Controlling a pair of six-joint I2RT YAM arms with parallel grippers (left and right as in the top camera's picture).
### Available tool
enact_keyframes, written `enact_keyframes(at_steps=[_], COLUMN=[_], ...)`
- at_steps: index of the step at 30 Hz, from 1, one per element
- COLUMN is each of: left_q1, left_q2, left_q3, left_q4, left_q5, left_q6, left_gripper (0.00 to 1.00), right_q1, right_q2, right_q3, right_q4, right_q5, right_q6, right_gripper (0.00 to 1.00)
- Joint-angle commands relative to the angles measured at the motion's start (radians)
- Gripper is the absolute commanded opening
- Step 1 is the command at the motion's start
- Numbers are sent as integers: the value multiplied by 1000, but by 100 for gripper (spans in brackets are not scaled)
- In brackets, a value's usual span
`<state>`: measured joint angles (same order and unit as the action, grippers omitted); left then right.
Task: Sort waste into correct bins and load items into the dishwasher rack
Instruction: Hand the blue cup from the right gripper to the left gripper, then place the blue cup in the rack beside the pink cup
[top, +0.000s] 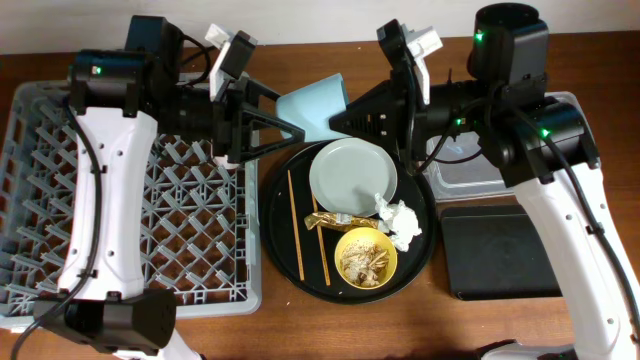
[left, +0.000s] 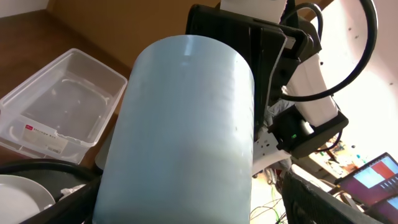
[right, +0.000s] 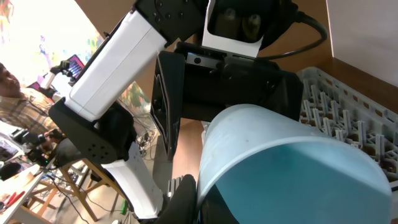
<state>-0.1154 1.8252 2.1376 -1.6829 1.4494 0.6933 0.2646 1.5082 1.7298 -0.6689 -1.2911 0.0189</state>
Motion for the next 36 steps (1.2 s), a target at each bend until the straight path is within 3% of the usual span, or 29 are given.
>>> enact_keyframes(at_steps=[1, 4, 8, 12, 14, 16, 22, 26, 31, 34, 36], left_q1=[-33, -33, -34, -32, -31, -25, 52, 127, 154, 131, 117], left_q2=[-3, -3, -3, -3, -3, -3, -3, -3, -2, -2, -2], left_q3=[5, 5, 5, 5, 5, 5, 5, 5, 4, -8, -30], left_q4=[4, 6, 10, 25, 39, 47, 43, 43, 43, 23, 2], left_q5=[23, 21, 21, 20, 3, -60, -230, -489, -1055, -1262, -1313], left_q6=[20, 20, 20, 20, 19, 19, -91, -251, -613, -745, -780], left_gripper=[84, 81, 70, 66, 62, 60, 56, 56, 56, 56, 56], right_q1=[3, 4, 4, 4, 4, 2, -32, -99, -147, -146, -146], right_q2=[-9, -9, -9, -9, -9, -9, -9, -9, -9, -9, -9], right_q3=[3, 3, 3, 3, 3, 3, 3, 3, 3, -2, -10], right_q4=[4, 4, 3, -7, -8, -7, -19, -144, -397, -505, -542], right_q5=[32, 32, 32, 32, 32, 32, 51, 187, 605, 822, 893], right_q6=[-3, -3, -3, -3, -3, -3, -3, -3, -3, -3, -3], right_gripper=[4, 4, 4, 6, 26, 39, 53, 56, 55, 55, 55])
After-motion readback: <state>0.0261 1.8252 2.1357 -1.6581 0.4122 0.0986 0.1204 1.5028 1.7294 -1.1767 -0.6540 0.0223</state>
